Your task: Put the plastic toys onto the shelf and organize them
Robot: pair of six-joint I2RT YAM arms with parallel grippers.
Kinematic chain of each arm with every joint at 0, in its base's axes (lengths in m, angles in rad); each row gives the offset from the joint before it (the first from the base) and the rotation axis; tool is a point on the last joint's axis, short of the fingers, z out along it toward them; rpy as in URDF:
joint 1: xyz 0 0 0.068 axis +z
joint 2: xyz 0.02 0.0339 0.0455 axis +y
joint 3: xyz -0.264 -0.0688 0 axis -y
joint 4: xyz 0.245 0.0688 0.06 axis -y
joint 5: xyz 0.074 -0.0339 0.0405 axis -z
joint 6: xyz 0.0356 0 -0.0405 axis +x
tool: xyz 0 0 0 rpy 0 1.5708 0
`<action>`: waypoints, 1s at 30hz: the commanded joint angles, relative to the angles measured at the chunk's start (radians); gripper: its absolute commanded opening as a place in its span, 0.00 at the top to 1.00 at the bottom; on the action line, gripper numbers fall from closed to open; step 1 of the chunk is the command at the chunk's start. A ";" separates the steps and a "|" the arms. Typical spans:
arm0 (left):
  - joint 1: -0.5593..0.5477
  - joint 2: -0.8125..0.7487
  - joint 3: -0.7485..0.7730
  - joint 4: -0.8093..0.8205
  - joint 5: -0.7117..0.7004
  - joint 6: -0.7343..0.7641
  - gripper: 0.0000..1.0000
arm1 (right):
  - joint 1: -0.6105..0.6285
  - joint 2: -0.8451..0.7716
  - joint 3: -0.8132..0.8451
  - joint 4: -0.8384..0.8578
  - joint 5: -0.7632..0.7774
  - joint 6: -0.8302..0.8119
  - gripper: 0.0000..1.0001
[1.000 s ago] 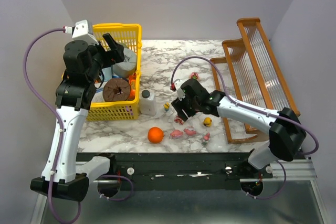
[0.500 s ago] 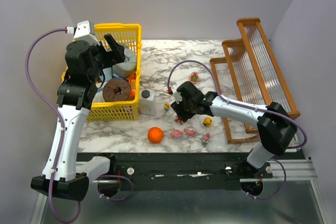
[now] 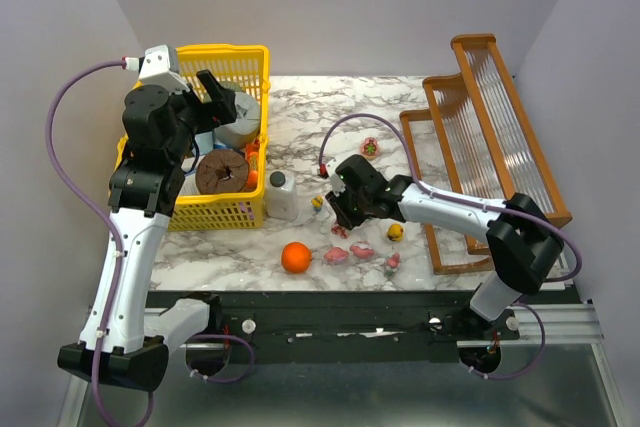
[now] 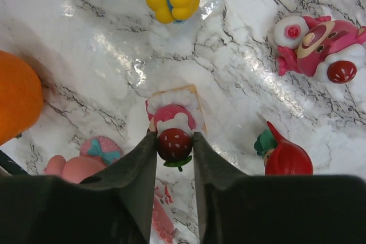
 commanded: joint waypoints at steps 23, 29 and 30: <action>0.004 0.013 0.002 0.020 0.115 0.042 0.01 | -0.040 -0.133 0.525 -0.507 0.388 0.177 0.99; 0.004 0.025 0.008 0.012 0.120 0.022 0.01 | -0.163 -0.205 0.731 -0.726 0.416 0.183 0.99; 0.004 0.025 0.007 0.014 0.124 0.017 0.01 | -0.186 -0.218 0.751 -0.775 0.421 0.191 0.99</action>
